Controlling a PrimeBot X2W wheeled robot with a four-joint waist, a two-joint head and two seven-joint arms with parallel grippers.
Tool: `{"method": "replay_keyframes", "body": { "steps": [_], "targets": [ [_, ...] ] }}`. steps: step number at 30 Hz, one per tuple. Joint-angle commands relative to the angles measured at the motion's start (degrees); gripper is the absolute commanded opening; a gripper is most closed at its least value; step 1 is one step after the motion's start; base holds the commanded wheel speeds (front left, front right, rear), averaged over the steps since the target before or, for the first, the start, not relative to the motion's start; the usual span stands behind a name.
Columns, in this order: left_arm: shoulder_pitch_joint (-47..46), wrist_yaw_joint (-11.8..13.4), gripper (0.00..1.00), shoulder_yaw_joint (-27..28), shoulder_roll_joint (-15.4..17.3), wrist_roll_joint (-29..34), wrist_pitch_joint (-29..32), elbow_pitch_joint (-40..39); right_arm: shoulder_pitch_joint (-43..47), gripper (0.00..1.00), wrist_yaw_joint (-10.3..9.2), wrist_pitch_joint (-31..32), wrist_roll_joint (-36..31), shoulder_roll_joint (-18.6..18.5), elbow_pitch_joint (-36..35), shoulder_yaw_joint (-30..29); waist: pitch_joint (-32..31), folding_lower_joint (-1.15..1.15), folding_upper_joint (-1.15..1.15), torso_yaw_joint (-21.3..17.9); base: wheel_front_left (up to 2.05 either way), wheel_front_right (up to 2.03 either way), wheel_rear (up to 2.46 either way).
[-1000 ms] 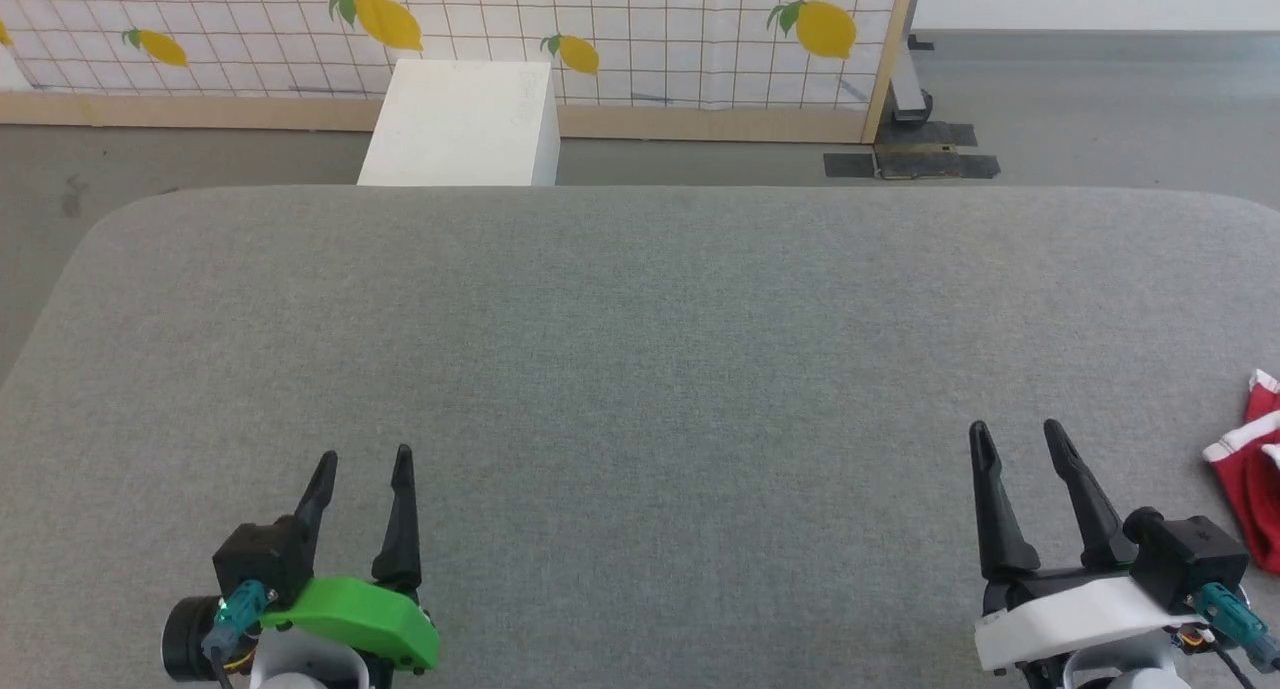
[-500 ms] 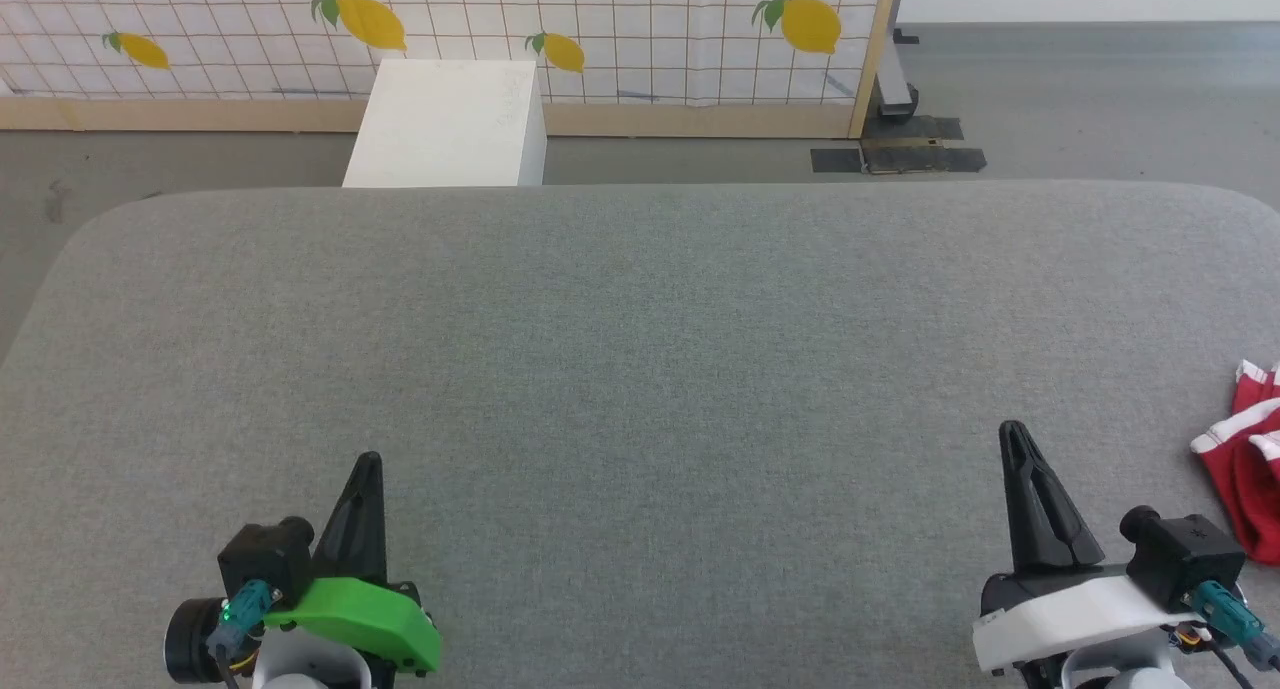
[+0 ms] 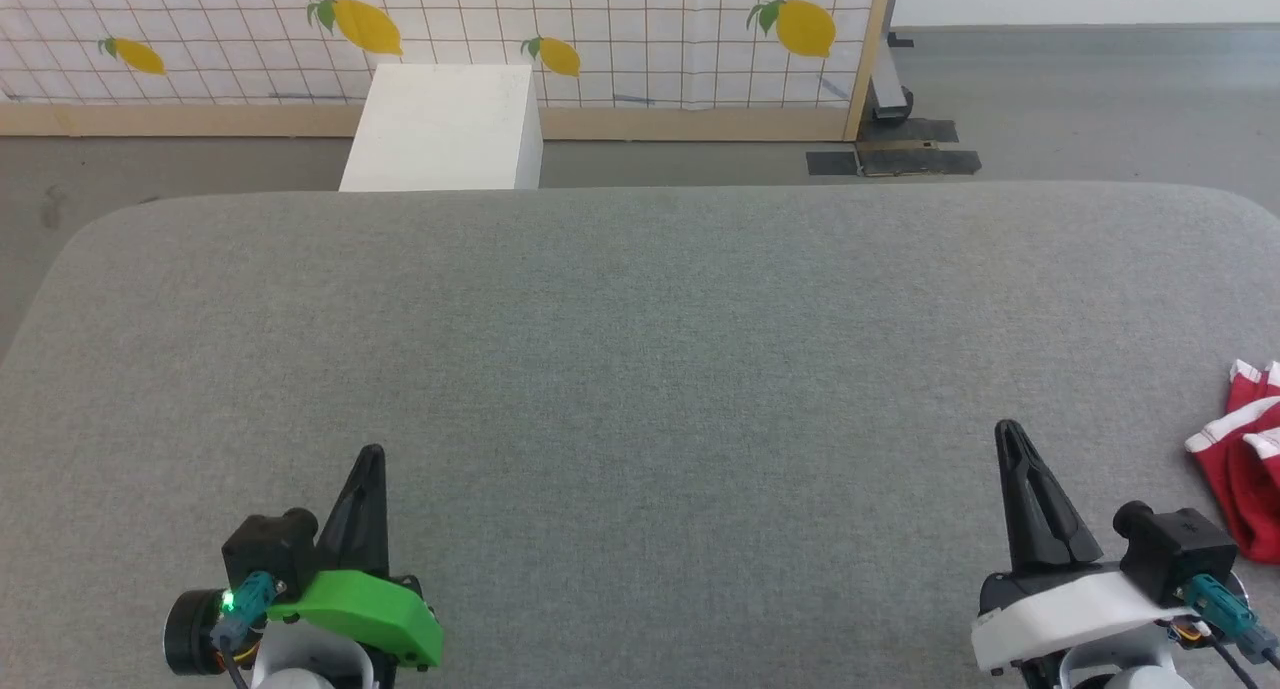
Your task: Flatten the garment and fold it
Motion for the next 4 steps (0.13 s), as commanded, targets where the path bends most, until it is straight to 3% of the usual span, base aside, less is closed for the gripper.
{"method": "replay_keyframes", "body": {
  "steps": [1,4],
  "targets": [
    [0.4,0.3,0.0,0.2,-0.5,0.7,0.3,-0.5,-0.2,0.0,-0.01,0.4,-0.6,0.0,-0.4,0.0,0.0,0.0,0.0,0.0,0.0,0.0,0.0],
    [0.4,0.4,0.0,0.3,-0.6,1.0,0.6,-0.8,-0.2,0.0,-0.02,0.7,-0.9,0.0,-0.6,0.0,-0.1,0.0,0.0,-0.1,0.0,0.0,0.0]
  ]
}}
